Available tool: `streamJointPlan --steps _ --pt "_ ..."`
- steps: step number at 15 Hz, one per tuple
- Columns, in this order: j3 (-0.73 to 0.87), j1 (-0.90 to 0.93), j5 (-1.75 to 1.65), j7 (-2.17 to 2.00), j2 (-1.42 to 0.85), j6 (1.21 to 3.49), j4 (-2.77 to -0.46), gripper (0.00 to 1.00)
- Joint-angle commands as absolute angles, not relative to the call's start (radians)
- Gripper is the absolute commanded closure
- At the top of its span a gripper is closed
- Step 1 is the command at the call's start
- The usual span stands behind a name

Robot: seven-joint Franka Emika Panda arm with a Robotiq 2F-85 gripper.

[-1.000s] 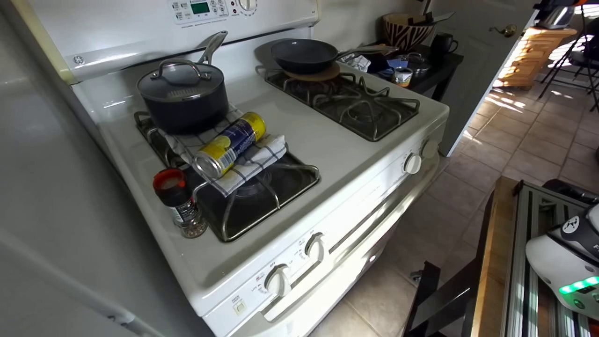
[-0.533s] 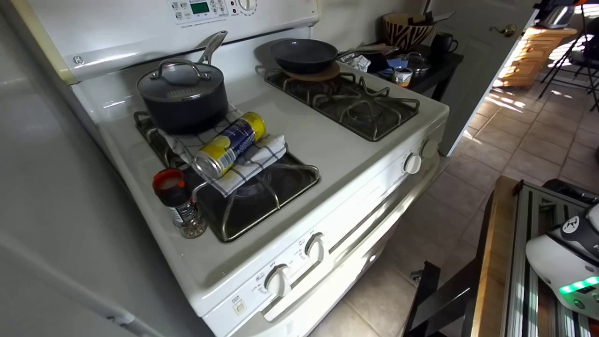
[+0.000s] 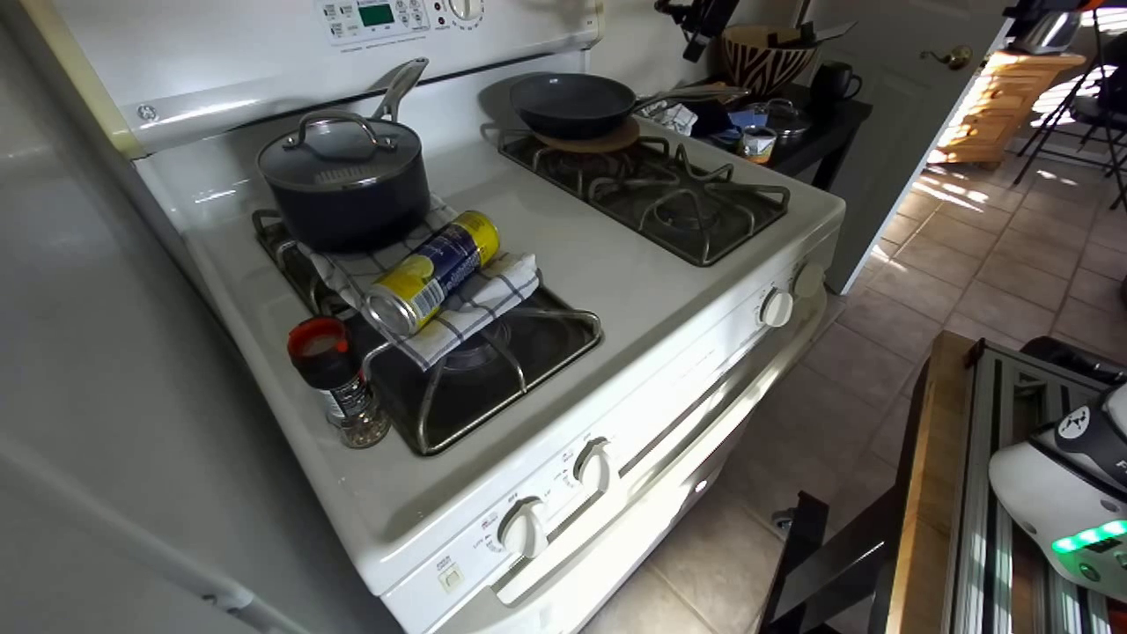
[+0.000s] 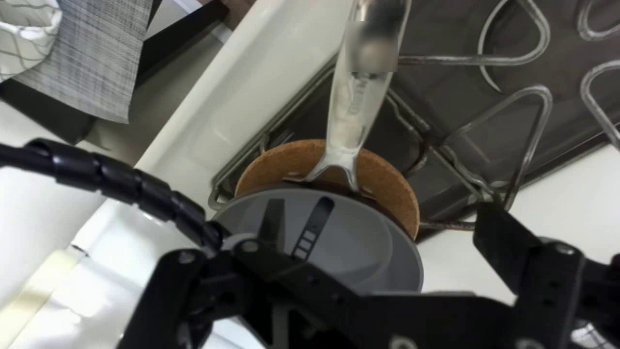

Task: Move the pan from the left rear plate and place it in the middle of the stove

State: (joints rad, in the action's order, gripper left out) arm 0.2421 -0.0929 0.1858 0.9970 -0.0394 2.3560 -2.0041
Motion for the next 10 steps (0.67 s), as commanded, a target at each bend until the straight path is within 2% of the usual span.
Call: streamJointPlan --steps 1,7,10 --pt "0.212 -0.164 0.257 1.100 -0.177 2.236 -1.857 0.00" --pt "0.169 -0.217 0.275 1.114 -0.221 2.234 -1.830 0.00" --pt "0.179 -0.200 0.181 0.978 -0.239 2.251 -1.833 0.00"
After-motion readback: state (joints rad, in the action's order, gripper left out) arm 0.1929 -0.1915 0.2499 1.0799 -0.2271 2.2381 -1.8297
